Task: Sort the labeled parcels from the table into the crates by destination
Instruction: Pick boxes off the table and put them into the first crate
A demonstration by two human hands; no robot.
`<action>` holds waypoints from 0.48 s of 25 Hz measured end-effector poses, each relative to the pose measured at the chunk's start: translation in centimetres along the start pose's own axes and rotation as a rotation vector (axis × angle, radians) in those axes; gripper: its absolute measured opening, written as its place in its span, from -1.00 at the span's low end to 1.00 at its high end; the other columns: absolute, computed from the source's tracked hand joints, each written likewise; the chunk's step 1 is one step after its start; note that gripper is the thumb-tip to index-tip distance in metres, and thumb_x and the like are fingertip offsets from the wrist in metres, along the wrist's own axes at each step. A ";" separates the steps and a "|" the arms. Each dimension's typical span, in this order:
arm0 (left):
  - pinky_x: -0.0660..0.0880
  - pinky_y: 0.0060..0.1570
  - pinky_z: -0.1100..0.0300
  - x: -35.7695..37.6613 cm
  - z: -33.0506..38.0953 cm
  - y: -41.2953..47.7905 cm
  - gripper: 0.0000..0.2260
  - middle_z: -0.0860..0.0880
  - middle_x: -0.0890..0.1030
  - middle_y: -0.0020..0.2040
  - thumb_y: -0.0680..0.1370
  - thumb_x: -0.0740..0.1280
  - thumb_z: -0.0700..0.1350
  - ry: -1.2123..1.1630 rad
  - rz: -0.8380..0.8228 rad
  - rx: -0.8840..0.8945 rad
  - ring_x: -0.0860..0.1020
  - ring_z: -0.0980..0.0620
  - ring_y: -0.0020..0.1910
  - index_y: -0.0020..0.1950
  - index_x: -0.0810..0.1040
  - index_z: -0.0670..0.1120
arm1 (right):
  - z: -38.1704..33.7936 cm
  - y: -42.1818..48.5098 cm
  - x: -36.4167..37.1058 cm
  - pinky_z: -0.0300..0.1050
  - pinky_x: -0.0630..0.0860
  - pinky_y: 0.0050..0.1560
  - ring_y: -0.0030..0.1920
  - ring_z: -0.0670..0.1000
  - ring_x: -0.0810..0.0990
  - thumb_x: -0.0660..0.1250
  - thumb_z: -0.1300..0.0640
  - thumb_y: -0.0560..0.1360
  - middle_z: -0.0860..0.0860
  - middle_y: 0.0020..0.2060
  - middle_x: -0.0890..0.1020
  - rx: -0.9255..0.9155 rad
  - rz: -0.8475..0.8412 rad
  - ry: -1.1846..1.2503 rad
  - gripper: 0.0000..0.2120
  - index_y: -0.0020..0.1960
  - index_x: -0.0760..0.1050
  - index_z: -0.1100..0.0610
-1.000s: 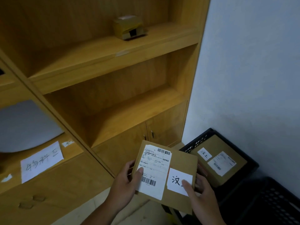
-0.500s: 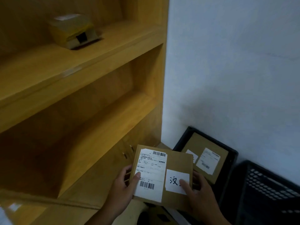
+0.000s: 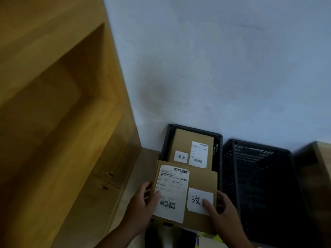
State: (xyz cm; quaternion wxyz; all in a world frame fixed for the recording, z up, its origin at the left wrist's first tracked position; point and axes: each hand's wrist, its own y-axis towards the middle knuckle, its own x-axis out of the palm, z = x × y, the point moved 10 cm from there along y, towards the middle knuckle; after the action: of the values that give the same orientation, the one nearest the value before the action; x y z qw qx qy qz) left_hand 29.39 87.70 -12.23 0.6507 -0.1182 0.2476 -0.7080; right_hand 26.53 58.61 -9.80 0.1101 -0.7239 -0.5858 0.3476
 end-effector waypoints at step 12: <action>0.63 0.09 0.03 10.3 -9.5 10.2 -0.63 0.12 0.60 0.20 0.60 0.34 0.09 0.231 -0.067 -0.171 0.60 0.14 0.14 0.39 0.40 0.17 | 14.0 12.0 -0.5 -0.44 0.44 -0.14 -0.02 -0.35 0.51 0.39 -0.08 0.57 -0.13 0.17 0.56 0.114 0.076 -0.040 -0.40 0.54 0.28 -0.02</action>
State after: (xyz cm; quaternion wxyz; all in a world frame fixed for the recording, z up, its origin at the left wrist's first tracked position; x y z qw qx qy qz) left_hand 32.23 79.18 -27.07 0.5814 -0.0992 0.3759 -0.7147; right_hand 26.88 51.26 -26.67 0.1260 -0.7309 -0.5392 0.3988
